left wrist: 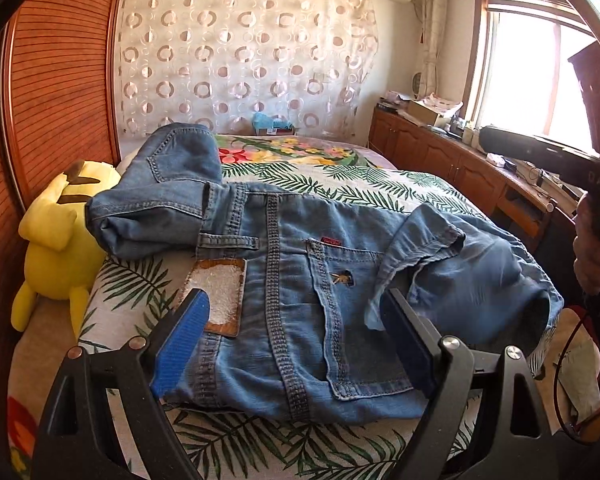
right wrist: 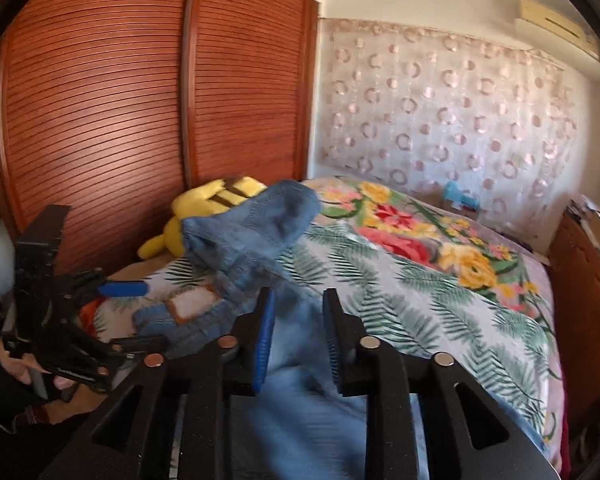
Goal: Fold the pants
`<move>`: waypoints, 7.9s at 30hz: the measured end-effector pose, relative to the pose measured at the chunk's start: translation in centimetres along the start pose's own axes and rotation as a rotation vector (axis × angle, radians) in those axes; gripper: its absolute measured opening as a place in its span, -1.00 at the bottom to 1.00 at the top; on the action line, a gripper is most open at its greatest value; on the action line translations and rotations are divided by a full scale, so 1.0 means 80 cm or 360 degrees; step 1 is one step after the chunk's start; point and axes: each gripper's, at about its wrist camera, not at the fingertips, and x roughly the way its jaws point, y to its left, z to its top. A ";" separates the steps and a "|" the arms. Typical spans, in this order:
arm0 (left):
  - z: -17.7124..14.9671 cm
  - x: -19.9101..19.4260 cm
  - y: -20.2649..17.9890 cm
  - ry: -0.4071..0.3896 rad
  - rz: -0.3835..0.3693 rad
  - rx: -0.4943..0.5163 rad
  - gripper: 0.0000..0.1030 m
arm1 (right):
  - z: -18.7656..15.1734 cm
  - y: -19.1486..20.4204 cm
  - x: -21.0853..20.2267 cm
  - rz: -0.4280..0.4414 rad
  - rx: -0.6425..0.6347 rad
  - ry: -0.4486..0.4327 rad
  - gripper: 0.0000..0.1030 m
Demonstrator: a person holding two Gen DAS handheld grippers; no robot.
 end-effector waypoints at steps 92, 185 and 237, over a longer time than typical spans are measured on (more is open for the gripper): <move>-0.008 -0.040 0.037 -0.0027 -0.0081 0.0029 -0.18 | 0.050 0.023 0.120 -0.0063 0.0213 0.0243 0.02; 0.081 0.085 0.093 0.0137 0.0361 0.0087 0.29 | -0.133 -0.034 0.007 -0.0189 0.0478 0.0321 -0.19; 0.010 0.048 -0.113 0.0119 -0.0227 0.0335 0.70 | -0.297 -0.196 -0.165 -0.0630 0.1021 0.0387 -0.25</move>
